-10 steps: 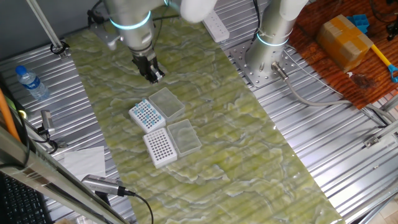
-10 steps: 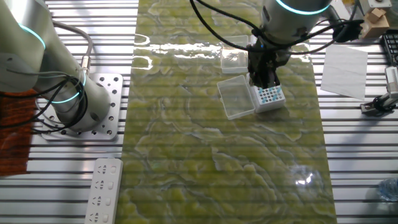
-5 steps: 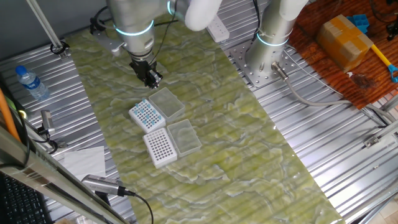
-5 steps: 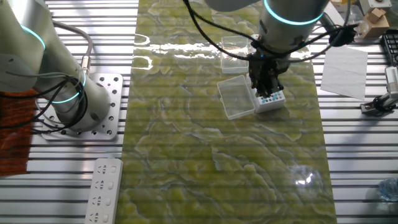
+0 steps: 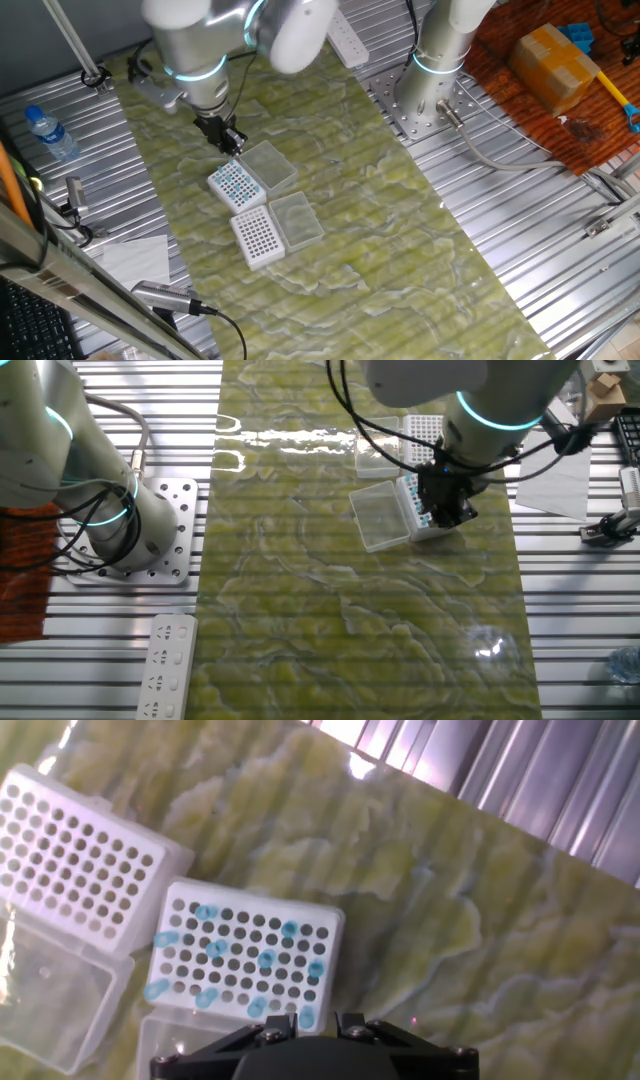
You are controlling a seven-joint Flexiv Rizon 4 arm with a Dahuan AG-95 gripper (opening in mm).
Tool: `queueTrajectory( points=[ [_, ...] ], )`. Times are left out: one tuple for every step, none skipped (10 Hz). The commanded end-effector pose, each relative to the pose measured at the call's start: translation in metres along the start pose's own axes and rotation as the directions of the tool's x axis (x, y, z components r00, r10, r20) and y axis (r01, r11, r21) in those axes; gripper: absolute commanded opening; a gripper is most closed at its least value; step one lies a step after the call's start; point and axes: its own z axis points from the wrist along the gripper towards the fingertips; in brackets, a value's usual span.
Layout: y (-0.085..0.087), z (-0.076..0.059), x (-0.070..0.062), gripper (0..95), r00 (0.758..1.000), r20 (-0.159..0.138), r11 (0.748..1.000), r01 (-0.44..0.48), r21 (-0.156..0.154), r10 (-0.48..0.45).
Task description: Transfer all medium pipette tips from one holder to another
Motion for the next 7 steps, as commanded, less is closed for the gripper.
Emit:
queueTrajectory(
  points=[
    [0.001, 0.001, 0.002, 19.0, 1.0, -0.004, 1.0, -0.022, -0.003, 0.022],
    [0.001, 0.002, 0.002, 19.0, 1.0, 0.0, 1.0, -0.022, -0.005, 0.022],
    [0.001, 0.002, 0.002, 19.0, 1.0, 0.0, 1.0, -0.022, -0.005, 0.022],
    [0.004, 0.006, 0.0, 19.0, 0.999, 0.004, 0.999, -0.039, -0.004, 0.039],
    [0.005, 0.011, 0.0, 19.0, 0.999, 0.015, 1.0, -0.031, 0.001, 0.031],
    [0.004, 0.014, 0.0, 19.0, 0.999, 0.019, 1.0, -0.028, 0.001, 0.028],
    [0.004, 0.014, 0.0, 19.0, 0.999, 0.02, 1.0, -0.029, 0.002, 0.029]
  ],
)
